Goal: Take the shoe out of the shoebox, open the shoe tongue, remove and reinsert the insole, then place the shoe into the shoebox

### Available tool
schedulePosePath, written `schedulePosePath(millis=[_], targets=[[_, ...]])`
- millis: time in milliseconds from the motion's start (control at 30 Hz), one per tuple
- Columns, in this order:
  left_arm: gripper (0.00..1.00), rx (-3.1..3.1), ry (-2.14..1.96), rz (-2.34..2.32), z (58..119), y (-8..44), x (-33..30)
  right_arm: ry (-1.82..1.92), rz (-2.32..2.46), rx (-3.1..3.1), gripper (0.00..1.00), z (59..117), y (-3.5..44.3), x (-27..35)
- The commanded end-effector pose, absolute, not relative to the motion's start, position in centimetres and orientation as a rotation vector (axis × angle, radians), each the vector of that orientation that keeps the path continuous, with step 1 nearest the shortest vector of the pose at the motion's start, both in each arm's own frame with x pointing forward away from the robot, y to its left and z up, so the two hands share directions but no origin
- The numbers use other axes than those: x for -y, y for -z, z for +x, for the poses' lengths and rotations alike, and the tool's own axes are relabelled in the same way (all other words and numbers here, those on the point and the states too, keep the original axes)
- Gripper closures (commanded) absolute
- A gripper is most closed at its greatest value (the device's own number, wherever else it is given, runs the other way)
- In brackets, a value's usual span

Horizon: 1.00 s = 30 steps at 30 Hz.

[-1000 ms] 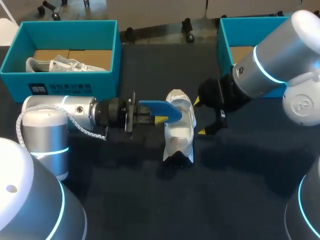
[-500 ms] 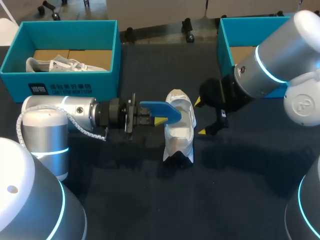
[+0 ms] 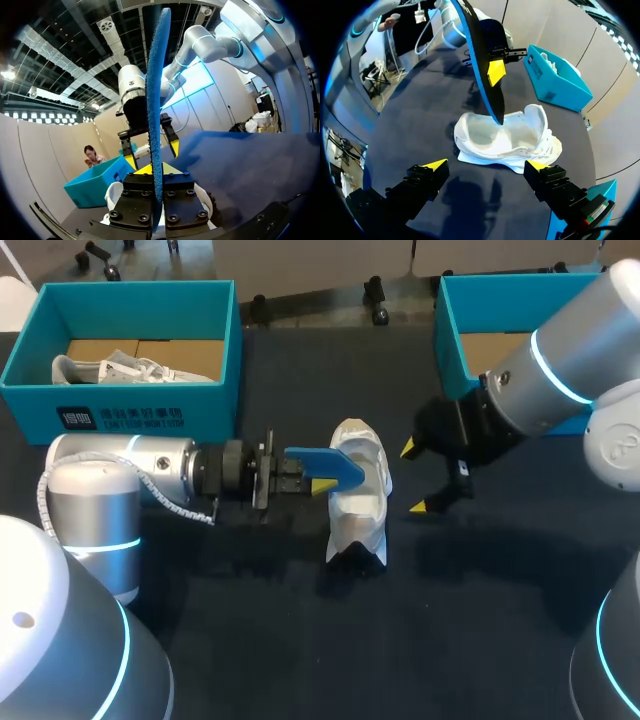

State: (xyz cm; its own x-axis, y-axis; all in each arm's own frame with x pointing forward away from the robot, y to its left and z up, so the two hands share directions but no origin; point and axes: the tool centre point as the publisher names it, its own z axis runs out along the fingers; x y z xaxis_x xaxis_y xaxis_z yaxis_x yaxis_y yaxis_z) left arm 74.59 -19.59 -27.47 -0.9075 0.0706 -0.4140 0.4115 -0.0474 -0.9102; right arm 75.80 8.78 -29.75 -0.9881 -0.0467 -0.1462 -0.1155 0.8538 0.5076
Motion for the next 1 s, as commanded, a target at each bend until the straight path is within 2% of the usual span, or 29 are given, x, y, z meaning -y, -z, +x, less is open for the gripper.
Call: schedulePosePath(millis=[33, 1000], targets=[[1.00, -1.986, 2.040, 0.514, 74.7, 28.0, 20.0, -0.805, -0.130, -2.902, 0.00, 75.8, 29.6, -8.6], [1.00, -1.932, 2.084, 0.557, 73.2, 25.8, 21.2, -0.805, -0.130, -2.902, 0.00, 75.8, 29.6, -8.6]])
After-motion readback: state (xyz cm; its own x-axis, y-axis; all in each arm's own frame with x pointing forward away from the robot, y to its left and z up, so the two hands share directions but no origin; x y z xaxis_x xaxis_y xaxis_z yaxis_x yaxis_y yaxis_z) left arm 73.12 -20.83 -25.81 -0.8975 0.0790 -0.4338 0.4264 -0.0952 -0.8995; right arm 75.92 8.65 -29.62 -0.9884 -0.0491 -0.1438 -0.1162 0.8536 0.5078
